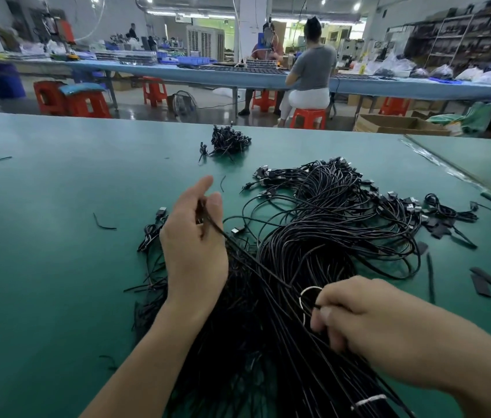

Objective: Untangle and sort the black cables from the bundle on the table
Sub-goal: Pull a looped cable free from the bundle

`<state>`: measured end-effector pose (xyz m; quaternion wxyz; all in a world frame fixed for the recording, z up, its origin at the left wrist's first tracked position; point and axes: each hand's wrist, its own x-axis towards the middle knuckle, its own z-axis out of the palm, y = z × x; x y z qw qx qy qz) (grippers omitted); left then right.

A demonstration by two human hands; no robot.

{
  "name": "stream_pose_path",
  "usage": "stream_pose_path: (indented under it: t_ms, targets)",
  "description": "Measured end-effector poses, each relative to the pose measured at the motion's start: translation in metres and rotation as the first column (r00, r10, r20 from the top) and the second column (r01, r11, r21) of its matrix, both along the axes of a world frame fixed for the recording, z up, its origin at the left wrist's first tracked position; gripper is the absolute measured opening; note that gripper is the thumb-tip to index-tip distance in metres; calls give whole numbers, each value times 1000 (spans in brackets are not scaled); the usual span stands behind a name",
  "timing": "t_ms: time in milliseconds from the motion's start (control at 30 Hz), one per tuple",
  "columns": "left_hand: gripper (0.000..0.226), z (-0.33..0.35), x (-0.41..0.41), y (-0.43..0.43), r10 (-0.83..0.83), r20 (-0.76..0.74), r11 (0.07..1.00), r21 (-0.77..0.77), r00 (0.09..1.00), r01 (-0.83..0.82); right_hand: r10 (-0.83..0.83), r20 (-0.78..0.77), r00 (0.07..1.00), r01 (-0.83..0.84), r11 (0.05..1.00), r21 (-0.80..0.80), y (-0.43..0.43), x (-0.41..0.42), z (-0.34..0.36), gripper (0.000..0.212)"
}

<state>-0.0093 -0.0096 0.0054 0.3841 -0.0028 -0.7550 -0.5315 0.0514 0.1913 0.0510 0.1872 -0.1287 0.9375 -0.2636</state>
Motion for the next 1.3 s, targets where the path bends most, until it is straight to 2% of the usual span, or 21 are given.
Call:
stream_pose_path:
  t_ms: [67, 100, 167, 200, 267, 333, 400, 500, 633, 700, 733, 767, 833, 900, 967, 1000, 1133, 1200, 1300]
  targets:
    - [43, 8, 6, 7, -2, -39, 992, -129, 999, -3, -50, -53, 997, 47, 998, -45, -1, 0, -2, 18]
    - [44, 11, 9, 10, -11, -39, 976, -220, 999, 3, -39, -44, 998, 34, 993, -112, -4, 0, 0, 26]
    - [40, 13, 14, 14, -16, -7, 913, -408, 1000, 11, 33, 12, 999, -29, 966, -258, -12, 1, 3, 62]
    - [39, 13, 15, 15, -17, 19, 880, -474, 1000, 24, 44, 3, 999, -40, 946, -320, -17, 1, 3, 73]
    - [39, 12, 17, 17, -32, 75, 845, -531, 997, 67, 3, -37, 999, -18, 898, -439, -26, 2, 2, 71]
    - [39, 12, 17, 17, -64, 101, 838, -534, 993, 109, -129, -98, 987, 63, 862, -502, -30, 1, -1, 50]
    - [36, 12, 16, 16, -86, 96, 847, -517, 992, 124, -211, -199, 957, 103, 888, -448, -28, -2, -4, 45]
    - [35, 13, 16, 17, -98, 77, 861, -493, 992, 123, -188, -215, 959, 78, 897, -435, -27, -1, -3, 41]
    - [34, 12, 15, 17, -103, 53, 863, -491, 993, 116, -78, -176, 981, -16, 878, -479, -30, -2, -6, 2]
    - [32, 12, 14, 15, -89, 30, 880, -467, 996, 93, -108, -137, 985, 10, 818, -575, -29, -2, -5, 9]
    - [32, 13, 14, 15, -82, 21, 883, -461, 996, 82, -114, -127, 985, 14, 795, -606, -27, -2, -5, 4]
    - [33, 14, 14, 15, -78, 19, 883, -462, 997, 78, -116, -132, 985, 12, 793, -609, -26, -1, -3, 11]
    - [36, 14, 14, 15, -80, 29, 881, -466, 996, 85, -27, -139, 990, -51, 847, -528, -25, 0, -3, 36]
    - [34, 13, 13, 16, -74, 21, 880, -469, 997, 75, -3, -170, 985, -89, 845, -527, -28, 1, -2, 29]
    - [31, 12, 13, 13, -39, 6, 880, -474, 999, 37, -141, -291, 946, -51, 822, -567, -25, -3, -4, 13]
    - [31, 11, 13, 11, -8, 3, 875, -483, 1000, 8, -224, -344, 912, -20, 812, -583, -22, -6, -5, 14]
    - [30, 12, 16, 8, 82, -24, 848, -524, 996, -83, -470, -338, 815, 117, 705, -699, -5, -16, -7, 20]
    - [32, 16, 19, 11, -8, 46, 826, -562, 999, 32, -541, -347, 767, 159, 682, -714, 1, -19, -9, 21]
    - [28, 17, 24, 20, -228, 296, 798, -489, 928, 352, -513, -386, 767, 157, 733, -662, 0, -18, -9, 13]
